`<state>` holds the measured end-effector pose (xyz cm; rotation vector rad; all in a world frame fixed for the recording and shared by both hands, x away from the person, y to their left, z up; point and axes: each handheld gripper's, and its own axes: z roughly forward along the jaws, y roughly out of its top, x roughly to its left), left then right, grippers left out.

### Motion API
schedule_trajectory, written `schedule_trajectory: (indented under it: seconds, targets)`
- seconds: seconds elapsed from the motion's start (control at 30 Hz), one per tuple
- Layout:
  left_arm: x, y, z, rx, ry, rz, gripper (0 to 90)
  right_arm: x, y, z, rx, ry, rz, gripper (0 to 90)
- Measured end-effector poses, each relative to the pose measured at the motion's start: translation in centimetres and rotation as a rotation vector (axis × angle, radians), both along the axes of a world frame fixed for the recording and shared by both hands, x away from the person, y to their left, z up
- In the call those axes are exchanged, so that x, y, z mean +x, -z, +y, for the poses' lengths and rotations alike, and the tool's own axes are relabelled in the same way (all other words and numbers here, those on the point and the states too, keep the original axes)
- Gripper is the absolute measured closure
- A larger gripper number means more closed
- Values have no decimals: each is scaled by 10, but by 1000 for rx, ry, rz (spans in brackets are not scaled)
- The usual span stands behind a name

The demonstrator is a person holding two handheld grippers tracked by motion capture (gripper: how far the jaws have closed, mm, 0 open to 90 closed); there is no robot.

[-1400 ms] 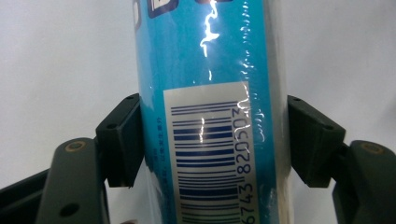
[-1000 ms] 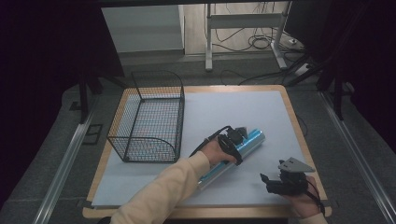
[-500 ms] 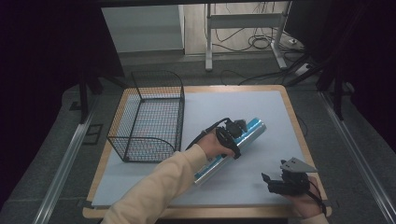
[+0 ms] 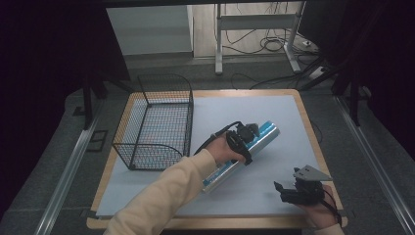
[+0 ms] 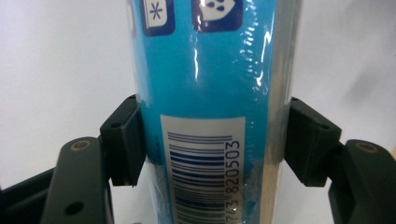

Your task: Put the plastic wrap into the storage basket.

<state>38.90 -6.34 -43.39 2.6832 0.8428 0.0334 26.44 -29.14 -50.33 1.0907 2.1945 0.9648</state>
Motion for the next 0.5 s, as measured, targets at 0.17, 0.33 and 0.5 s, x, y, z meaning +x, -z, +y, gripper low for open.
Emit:
schedule_trajectory:
  seconds: [0.17, 0.33, 0.5]
  targets:
    - [0, -16, 6, -19, 1, -18, 317, 0, 0, 0, 0, -1, 0, 133]
    - [2, -30, 14, -32, -7, -31, 317, 0, 0, 1, 0, 0, -1, 133]
    - [3, -37, 20, -32, -15, -49, 317, 0, 0, 1, -1, 0, -2, 133]
